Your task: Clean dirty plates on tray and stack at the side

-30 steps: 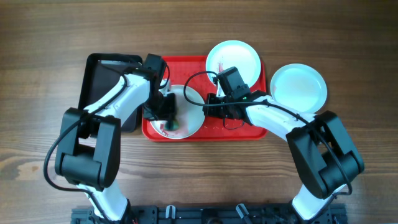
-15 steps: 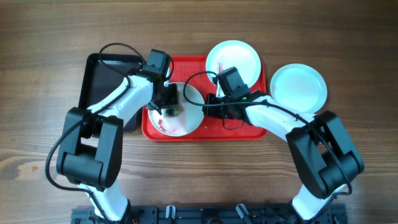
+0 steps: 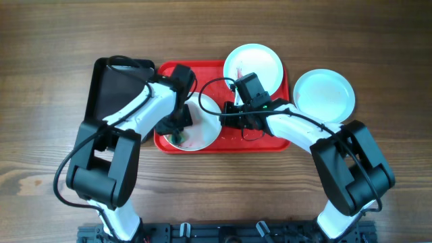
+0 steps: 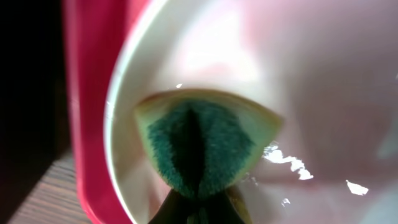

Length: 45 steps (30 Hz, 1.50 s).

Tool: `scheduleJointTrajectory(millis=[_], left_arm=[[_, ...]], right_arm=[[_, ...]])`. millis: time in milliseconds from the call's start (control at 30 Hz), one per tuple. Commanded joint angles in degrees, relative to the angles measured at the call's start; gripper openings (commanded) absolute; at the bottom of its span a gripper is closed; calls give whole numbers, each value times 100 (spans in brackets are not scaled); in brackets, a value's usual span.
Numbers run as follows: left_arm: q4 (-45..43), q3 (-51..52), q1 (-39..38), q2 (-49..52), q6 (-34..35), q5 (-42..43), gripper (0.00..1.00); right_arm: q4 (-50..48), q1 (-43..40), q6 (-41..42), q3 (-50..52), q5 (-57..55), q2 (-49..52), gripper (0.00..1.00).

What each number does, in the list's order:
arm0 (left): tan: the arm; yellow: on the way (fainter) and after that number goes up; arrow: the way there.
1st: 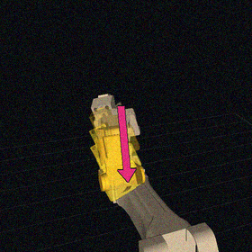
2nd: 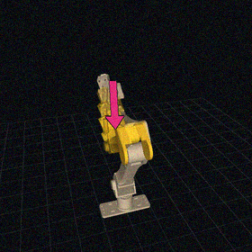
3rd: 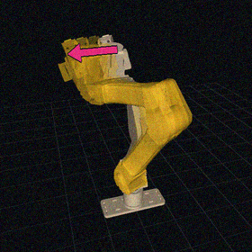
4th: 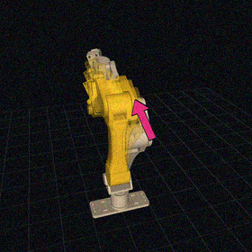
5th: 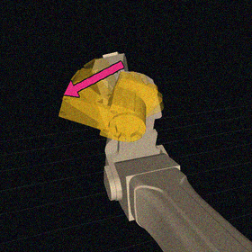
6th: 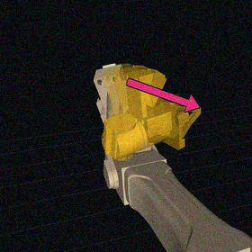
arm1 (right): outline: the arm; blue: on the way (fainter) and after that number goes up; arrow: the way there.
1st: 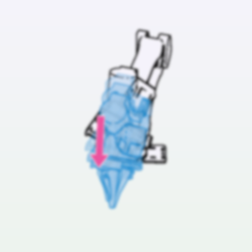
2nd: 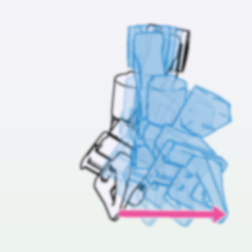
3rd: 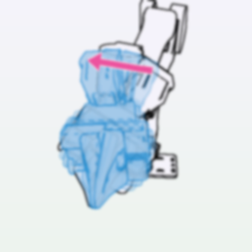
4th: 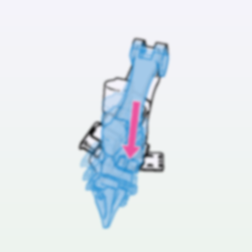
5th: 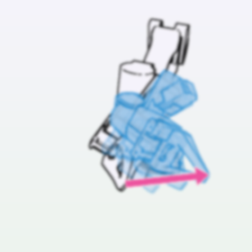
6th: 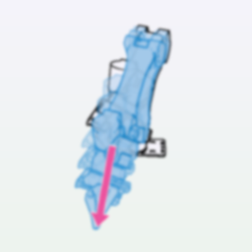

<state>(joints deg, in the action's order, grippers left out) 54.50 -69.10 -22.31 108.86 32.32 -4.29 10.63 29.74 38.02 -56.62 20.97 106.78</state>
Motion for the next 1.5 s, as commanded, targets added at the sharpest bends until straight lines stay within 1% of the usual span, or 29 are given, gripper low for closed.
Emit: scheduleJointTrajectory(millis=[0,67,167,333,433,633,700,733,800,967,1033,1100,1233,1367,1467], left_arm=[[-15,133,-282,98,94,723,4],[-190,133,-398,98,81,861,4],[-654,133,-570,98,-225,1097,4],[-1329,138,-662,98,-229,946,4],[-1668,138,-656,98,-227,262,4],[-2100,138,-605,98,-195,-1821,4],[-2214,138,-575,98,-181,-2218,4],[-2236,138,-562,98,-181,-2267,4],[-2203,138,-531,98,-184,-2157,4],[-1484,138,-527,98,-306,-76,4],[-1316,138,-527,98,-623,640,4],[-1237,138,-527,98,-946,1113,4],[-1298,138,-428,98,-1137,1115,4],[-1611,138,-31,98,-1137,1115,4],[-1707,138,282,98,-1137,1134,4]], right_arm=[[31,-20,-35,7,-48,114,4],[31,-20,-35,7,-46,114,4],[35,-20,-35,7,-26,114,4],[39,-20,-37,7,-26,114,4],[46,-20,-39,7,-26,114,4],[50,-20,-39,7,-26,114,4],[50,-20,-39,7,-26,114,4],[50,-20,-39,7,-26,114,4],[50,-20,-48,7,-26,114,5],[46,-20,-50,7,-24,114,4],[46,-20,-50,7,-15,114,4],[33,-22,-55,7,15,114,4],[33,-87,-59,7,103,118,4],[0,-219,-101,7,273,227,4],[-214,-240,-85,7,505,402,4]])
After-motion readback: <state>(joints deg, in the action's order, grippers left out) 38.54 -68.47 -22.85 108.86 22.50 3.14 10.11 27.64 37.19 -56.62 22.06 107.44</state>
